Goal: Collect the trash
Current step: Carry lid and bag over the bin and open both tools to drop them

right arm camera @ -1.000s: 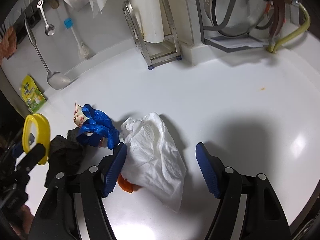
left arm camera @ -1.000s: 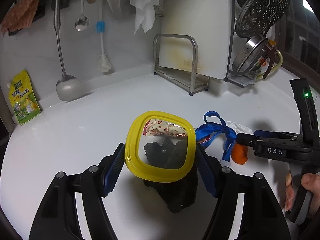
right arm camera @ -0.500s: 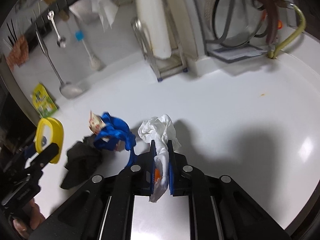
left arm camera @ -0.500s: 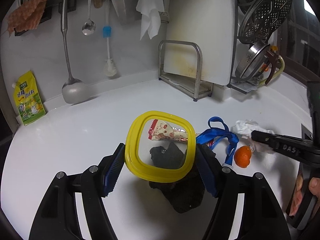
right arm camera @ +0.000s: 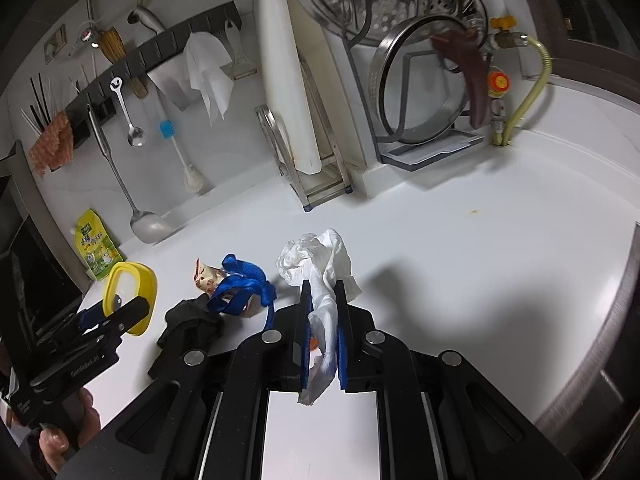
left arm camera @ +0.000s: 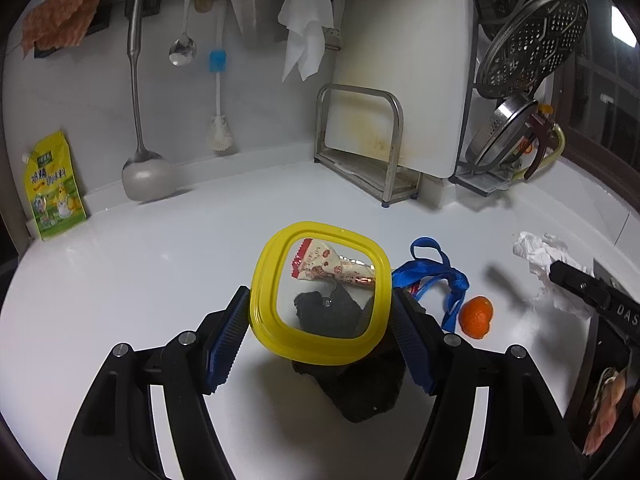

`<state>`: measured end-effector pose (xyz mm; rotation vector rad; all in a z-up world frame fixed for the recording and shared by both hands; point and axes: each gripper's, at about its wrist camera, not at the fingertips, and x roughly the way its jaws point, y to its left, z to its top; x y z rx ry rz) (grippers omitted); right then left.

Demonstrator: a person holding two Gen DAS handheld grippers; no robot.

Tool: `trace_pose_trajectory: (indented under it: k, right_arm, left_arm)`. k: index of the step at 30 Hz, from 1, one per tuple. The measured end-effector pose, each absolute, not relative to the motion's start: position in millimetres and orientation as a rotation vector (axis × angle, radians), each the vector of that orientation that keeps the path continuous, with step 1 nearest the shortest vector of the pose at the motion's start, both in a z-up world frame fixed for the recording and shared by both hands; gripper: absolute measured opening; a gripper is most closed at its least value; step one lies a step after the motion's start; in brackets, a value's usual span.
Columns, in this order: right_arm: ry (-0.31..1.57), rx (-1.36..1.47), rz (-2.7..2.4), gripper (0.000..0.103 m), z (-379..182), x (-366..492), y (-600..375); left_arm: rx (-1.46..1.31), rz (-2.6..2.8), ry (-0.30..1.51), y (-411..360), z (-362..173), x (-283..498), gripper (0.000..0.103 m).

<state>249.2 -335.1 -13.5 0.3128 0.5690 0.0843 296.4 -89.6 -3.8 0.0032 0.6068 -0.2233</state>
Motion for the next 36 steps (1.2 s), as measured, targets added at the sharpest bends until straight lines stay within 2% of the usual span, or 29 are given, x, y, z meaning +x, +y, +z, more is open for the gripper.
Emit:
trace_pose_trajectory:
  k: [7,10,16,23,36]
  right_arm:
    - [0.553,0.3,0.025,0.01,-11.8,203.2,-333.7]
    - [0.544,0.291,-0.002,0.01,-9.3,176.3,-330.3]
    - [0.511,0.308,0.003,0.01,-7.2,90.7,-304.0]
    - [0.569,0.341,0.078,0.01,-18.7,16.2,-263.3]
    - [0.609,0.332,0.143,0.011,-35.7,-45.8,-226.6]
  left_arm:
    - [0.018,-0.217,0.532,-88.5,5.6,279.0,0.067]
    - [0.028,-0.21,0.561,-73.9,7.9,260.0,0.067]
    - [0.064,-0.208,0.534,-34.0,22.7,186.2,0.067]
    - [0.045,-0.235,0.578,-18.7,14.2,105.2,0.067]
    - [0.045,-0.257,0.61,-10.8,-2.3,22.1,0.067]
